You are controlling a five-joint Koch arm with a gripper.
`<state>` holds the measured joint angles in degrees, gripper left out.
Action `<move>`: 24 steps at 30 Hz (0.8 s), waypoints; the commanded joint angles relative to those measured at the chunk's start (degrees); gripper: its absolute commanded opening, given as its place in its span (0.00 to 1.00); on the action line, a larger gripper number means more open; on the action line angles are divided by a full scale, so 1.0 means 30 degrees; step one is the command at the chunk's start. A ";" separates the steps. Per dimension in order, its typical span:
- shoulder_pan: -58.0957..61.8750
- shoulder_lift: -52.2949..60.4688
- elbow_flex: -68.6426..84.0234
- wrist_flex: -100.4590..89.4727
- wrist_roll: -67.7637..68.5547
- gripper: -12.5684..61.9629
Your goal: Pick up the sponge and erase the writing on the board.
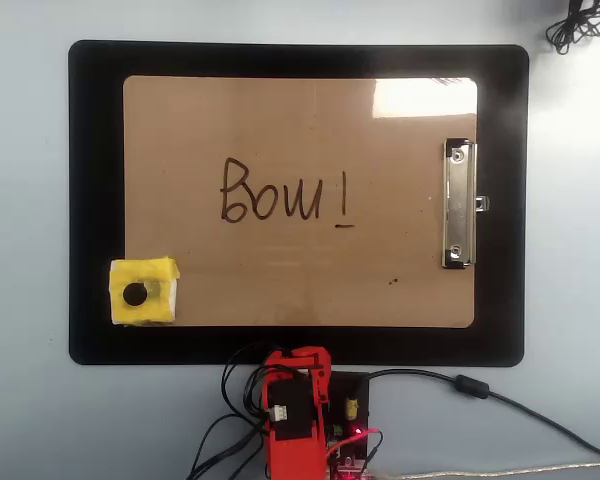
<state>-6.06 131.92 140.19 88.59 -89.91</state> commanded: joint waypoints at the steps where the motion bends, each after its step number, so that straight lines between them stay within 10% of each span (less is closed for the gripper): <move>1: -0.0117 0.0908 0.0264 0.2227 -0.0322 0.63; 17: -0.0615 0.0879 -0.2256 0.1904 -0.0322 0.62; 24: -0.8320 0.0645 -1.0283 -0.0791 -0.0352 0.62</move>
<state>-24.87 131.84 113.12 91.32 -89.91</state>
